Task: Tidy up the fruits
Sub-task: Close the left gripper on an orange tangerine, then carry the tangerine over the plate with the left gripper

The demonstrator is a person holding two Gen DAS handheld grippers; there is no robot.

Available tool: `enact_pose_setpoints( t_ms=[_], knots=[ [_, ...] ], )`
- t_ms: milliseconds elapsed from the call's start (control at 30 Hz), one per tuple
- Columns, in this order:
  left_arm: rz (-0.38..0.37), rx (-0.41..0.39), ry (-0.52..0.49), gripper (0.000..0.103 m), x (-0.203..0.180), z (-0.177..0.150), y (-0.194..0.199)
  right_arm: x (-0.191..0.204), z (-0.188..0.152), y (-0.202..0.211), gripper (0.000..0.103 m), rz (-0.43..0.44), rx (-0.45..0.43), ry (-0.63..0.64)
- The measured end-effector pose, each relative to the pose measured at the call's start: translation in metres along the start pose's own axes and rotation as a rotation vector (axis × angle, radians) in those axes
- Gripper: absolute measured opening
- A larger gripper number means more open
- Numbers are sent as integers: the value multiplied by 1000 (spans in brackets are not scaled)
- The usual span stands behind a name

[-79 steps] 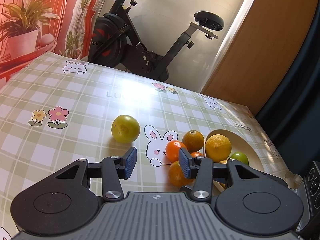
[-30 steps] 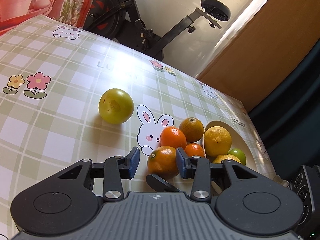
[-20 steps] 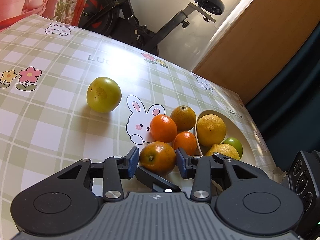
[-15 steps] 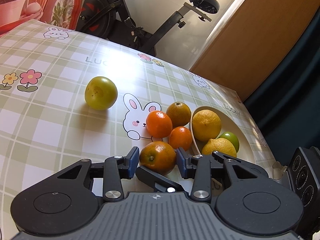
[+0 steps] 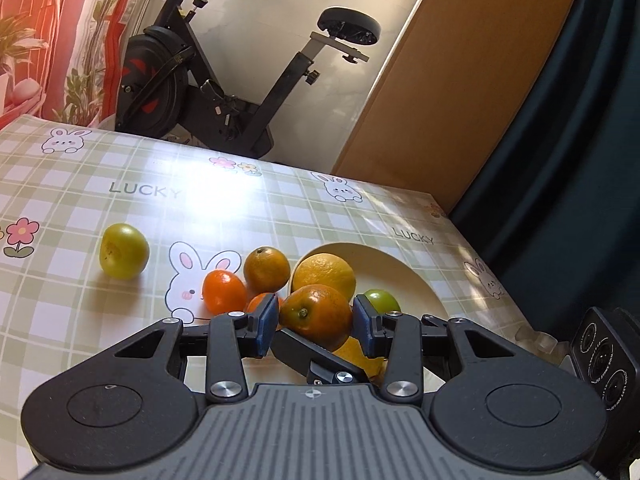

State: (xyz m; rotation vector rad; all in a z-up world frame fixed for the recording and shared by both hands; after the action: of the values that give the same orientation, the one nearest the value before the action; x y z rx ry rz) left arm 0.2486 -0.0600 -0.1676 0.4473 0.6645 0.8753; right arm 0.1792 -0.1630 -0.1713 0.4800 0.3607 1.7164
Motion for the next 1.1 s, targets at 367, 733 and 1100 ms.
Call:
enact_pose_setpoints(
  t_ms=[367, 733, 1100],
  knots=[
    [-47, 83, -110, 43, -68, 3, -50, -62, -1, 47, 48, -105, -68, -103],
    [-46, 174, -162, 44, -104, -15, -93, -108, -29, 69, 48, -218, -43, -129],
    [-31, 199, -157, 43, -102, -12, -97, -122, -33, 63, 48, -167, 3, -201]
  ],
)
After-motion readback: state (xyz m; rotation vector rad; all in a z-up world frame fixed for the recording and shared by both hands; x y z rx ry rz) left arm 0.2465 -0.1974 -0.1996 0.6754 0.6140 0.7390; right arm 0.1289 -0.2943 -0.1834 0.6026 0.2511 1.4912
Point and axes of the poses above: each gripper's, at about its wrist camera, not at the fingertips, and y roughly against the way its jaws point, x to its left, z to its top, the point moved 3 cm from there along -y, roughly the way its jaws point, and after that the axes turned 3 degrees about x, right-handed, at the moved point
